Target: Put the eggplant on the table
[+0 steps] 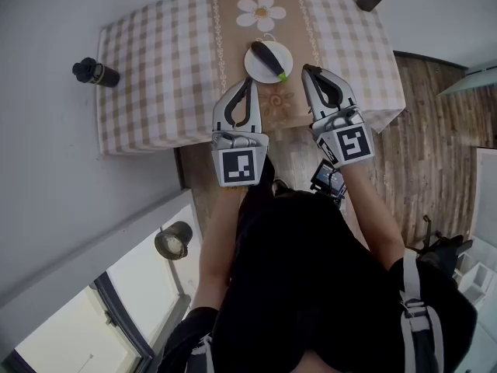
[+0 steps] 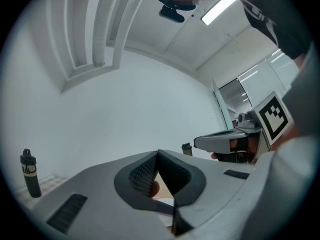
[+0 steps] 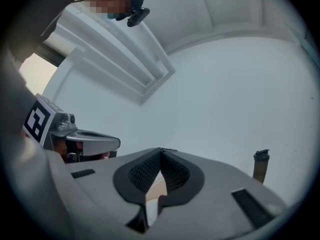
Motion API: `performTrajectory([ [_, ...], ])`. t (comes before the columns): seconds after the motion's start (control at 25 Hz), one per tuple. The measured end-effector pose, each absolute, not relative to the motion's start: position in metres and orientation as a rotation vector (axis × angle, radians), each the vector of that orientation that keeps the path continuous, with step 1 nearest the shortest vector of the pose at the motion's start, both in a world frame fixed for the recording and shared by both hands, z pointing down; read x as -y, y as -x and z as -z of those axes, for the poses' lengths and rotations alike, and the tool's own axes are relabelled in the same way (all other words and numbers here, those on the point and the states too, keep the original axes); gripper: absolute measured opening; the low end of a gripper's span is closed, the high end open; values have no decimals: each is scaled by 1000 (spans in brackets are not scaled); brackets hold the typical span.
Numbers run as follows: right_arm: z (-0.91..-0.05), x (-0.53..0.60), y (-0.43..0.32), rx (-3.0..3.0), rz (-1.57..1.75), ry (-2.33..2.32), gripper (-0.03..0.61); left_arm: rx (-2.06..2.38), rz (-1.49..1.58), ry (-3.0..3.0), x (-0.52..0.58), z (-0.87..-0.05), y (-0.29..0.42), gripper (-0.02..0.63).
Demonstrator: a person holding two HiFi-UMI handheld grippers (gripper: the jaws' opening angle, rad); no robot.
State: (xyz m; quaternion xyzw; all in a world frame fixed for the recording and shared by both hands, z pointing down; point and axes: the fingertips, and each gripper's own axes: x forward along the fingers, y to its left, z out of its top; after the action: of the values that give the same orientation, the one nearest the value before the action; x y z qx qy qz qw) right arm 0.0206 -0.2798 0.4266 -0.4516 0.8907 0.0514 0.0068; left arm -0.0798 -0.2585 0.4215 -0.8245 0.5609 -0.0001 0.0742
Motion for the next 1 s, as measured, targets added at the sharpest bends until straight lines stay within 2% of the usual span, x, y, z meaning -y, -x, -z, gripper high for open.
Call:
performTrajectory([
  [1.0, -451, 295, -25, -2802, -39, 1542, 2, -1619, 32, 2544, 273, -427, 78, -8],
])
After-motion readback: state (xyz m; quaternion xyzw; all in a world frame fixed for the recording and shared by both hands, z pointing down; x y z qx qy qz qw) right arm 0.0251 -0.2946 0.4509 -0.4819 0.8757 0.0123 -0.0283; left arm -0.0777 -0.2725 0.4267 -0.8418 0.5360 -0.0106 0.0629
